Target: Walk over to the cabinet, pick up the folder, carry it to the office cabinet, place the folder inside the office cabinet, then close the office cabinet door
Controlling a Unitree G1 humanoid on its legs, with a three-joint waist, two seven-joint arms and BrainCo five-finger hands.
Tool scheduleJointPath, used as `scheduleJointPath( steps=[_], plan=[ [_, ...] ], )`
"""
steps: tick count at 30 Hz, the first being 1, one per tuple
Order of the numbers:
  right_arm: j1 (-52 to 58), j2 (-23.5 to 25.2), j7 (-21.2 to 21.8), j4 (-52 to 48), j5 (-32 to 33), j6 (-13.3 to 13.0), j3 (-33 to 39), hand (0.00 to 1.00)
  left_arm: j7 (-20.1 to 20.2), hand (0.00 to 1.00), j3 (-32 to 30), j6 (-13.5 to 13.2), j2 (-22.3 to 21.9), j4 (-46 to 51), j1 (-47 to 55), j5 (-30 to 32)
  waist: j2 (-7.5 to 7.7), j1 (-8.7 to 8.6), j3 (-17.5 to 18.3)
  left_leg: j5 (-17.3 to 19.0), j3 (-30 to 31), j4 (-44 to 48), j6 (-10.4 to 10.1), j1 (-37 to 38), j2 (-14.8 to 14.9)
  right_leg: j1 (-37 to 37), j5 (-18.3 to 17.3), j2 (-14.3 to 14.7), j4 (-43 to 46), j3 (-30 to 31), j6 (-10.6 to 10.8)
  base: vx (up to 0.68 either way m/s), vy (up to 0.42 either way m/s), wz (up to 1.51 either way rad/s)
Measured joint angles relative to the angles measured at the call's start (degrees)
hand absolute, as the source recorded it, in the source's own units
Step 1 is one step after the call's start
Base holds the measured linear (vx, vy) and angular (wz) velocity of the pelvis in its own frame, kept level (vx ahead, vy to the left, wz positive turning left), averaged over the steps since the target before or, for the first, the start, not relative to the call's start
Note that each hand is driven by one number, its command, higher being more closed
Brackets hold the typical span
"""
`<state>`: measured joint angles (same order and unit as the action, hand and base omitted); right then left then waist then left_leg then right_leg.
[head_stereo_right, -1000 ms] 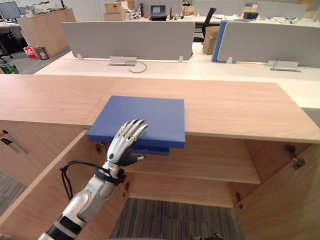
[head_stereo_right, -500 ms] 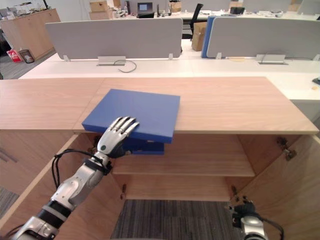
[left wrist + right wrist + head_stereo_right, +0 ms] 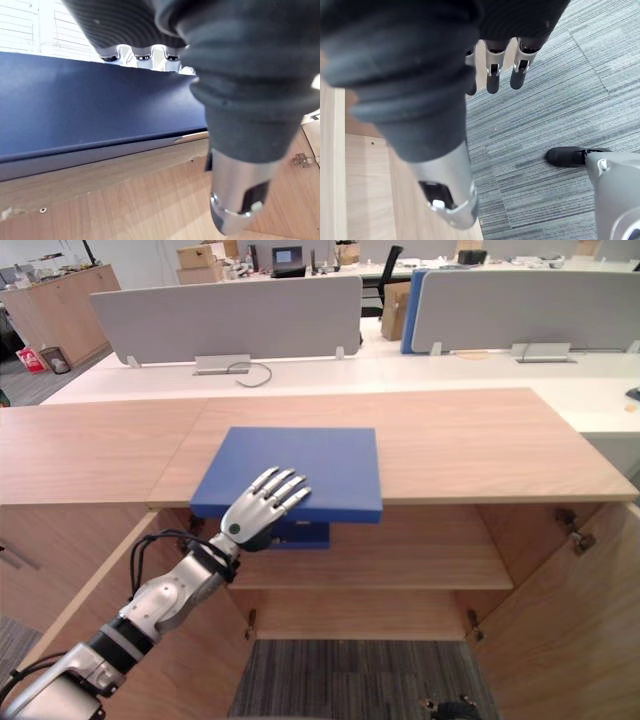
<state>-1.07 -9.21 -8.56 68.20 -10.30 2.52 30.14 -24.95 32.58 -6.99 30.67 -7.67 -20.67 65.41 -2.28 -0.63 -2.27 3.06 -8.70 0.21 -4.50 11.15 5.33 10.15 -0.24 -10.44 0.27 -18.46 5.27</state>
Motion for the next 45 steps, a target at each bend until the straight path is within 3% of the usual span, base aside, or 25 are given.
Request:
scheduleJointPath(
  steps=[10,11,21,39,42,45],
  plan=[
    [0.85,0.47,-0.49,0.0,-0.04,-0.02,-0.48,0.0,-0.37,0.0,-0.24,0.16,-0.04,-0.36,0.01,-0.43,0.24,-0.01,-0.16,0.0,0.0,0.0,0.0,0.01,-0.02,0.02,0.01,0.0,-0.1,0.01,-0.01,0.0,0.0,0.0],
    [0.85,0.47,-0.5,0.0,-0.04,-0.02,-0.49,0.0,-0.39,1.0,-0.34,0.16,-0.04,-0.52,0.01,-0.43,0.26,-0.01,-0.17,0.0,0.0,0.0,0.0,0.02,-0.02,0.03,0.01,0.01,-0.1,0.01,-0.01,0.0,0.0,0.0],
    [0.88,0.46,-0.57,-0.04,-0.15,-0.02,-1.21,0.0,-2.39,1.0,-3.82,1.65,-0.49,-1.58,-0.75,-0.05,0.38,-0.13,-0.38,0.07,-0.05,-0.08,0.05,0.13,-0.02,0.83,0.68,0.25,-1.65,0.08,0.03,0.0,0.0,0.0],
    [2.06,0.45,-0.48,-1.0,-0.17,-0.43,-5.22,0.0,-3.22,1.0,-7.05,1.56,0.35,-8.5,-2.22,4.77,0.15,-0.4,-0.62,0.13,-0.9,-0.67,-0.06,1.1,0.09,1.33,0.68,0.4,-1.7,0.7,0.04,-0.02,0.002,-0.02],
    [2.0,0.5,-0.49,-0.92,-0.15,-0.43,-4.71,0.0,-3.18,1.0,-10.13,2.54,-2.68,-4.54,1.75,5.04,0.01,-0.52,-0.73,0.13,-0.69,-0.65,-0.05,1.09,0.03,1.33,0.67,0.37,-1.62,0.69,0.02,-0.01,0.0,0.0],
    [2.01,0.59,-0.8,0.4,-0.13,-0.35,-4.28,0.0,-3.2,1.0,-12.96,3.8,-8.81,7.64,10.99,4.8,0.02,0.16,-0.76,0.13,-0.05,-0.64,-0.02,1.02,-0.07,1.36,0.65,0.29,-1.62,0.33,-0.01,-0.01,-0.001,0.05]
  ],
)
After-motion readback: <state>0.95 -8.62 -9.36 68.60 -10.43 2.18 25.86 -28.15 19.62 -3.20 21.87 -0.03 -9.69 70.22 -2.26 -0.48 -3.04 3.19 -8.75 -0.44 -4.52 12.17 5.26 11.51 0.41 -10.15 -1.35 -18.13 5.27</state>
